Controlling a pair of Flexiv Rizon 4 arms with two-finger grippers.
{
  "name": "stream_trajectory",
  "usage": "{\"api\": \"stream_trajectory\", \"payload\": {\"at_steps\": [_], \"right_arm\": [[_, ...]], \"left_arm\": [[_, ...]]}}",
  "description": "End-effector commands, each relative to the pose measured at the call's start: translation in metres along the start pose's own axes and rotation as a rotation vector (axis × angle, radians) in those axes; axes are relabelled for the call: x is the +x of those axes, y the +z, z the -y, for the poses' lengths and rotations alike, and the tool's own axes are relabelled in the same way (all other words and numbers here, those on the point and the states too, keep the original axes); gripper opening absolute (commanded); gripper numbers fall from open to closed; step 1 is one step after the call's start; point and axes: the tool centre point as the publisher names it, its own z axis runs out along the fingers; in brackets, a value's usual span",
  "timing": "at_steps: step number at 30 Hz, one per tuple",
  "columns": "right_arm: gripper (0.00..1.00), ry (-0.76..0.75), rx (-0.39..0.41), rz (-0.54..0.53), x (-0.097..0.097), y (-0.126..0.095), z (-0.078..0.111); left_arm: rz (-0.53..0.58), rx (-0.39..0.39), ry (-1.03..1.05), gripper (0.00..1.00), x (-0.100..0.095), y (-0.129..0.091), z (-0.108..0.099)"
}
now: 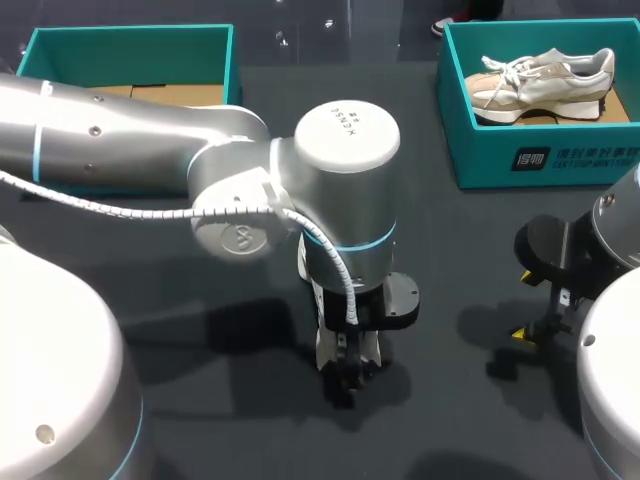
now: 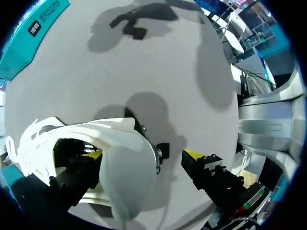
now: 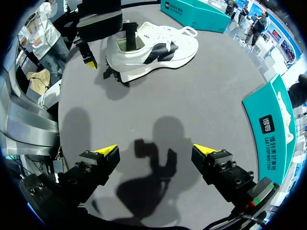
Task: Take the shoe out of the shoebox, open the shoe tongue, remove and reinsert the insole, then place the shoe into the shoebox
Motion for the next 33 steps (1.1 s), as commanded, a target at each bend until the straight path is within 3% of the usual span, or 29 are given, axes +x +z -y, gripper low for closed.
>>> {"api": "stream_trajectory", "payload": {"at_steps": [1,4,7,9,10,13,15,26,33], "right_arm": [[1.00,0.000,0.000,0.004,0.002,-0.002,0.001],[1.00,0.000,0.000,0.004,0.002,-0.002,0.001],[1.00,0.000,0.000,0.004,0.002,-0.002,0.001],[1.00,0.000,0.000,0.004,0.002,-0.002,0.001],[1.00,0.000,0.000,0.004,0.002,-0.002,0.001],[1.00,0.000,0.000,0.004,0.002,-0.002,0.001],[1.00,0.000,0.000,0.004,0.002,-0.002,0.001],[1.00,0.000,0.000,0.004,0.002,-0.002,0.001],[1.00,0.000,0.000,0.004,0.002,-0.002,0.001]], "left_arm": [[0.004,-0.009,-0.002,1.00,0.001,0.004,0.005],[0.006,-0.015,-0.003,0.96,0.000,0.004,0.006],[0.009,-0.023,-0.009,0.83,0.000,0.004,0.006],[0.012,-0.028,-0.014,0.65,0.000,0.004,0.006],[0.013,-0.030,-0.015,0.52,0.000,0.004,0.006],[0.011,-0.033,-0.015,0.29,0.001,0.004,0.005],[0.010,-0.036,-0.014,0.00,0.001,0.004,0.005],[-0.053,-0.047,0.027,0.00,0.003,0.000,-0.002],[-0.031,-0.034,0.074,0.00,0.002,-0.024,-0.007]]}}
